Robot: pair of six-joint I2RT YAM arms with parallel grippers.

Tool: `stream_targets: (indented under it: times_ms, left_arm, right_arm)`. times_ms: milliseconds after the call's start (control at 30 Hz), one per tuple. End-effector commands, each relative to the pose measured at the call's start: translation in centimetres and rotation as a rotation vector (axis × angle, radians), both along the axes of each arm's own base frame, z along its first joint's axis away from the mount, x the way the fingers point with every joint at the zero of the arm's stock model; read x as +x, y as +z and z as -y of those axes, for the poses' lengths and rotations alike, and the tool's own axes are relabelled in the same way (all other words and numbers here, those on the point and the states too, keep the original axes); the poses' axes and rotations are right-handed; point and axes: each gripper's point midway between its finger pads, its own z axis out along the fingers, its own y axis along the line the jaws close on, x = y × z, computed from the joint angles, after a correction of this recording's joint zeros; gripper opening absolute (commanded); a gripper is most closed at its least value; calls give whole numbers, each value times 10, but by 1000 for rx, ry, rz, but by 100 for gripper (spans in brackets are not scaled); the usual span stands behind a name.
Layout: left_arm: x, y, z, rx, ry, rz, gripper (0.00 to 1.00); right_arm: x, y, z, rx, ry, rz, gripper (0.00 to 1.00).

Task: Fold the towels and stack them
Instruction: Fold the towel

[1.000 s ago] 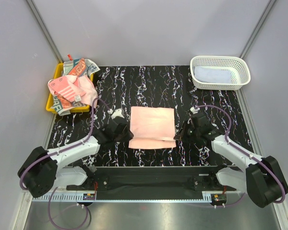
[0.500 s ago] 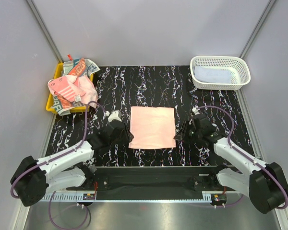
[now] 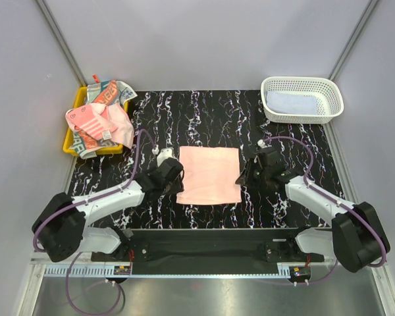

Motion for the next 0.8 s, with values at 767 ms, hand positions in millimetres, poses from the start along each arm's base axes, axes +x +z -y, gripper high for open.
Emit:
stream_targets:
  times_ms: [767]
  left_arm:
    - [0, -34, 4, 56, -9, -59, 21]
  right_arm:
    - [-11, -21, 2, -56, -3, 9, 33]
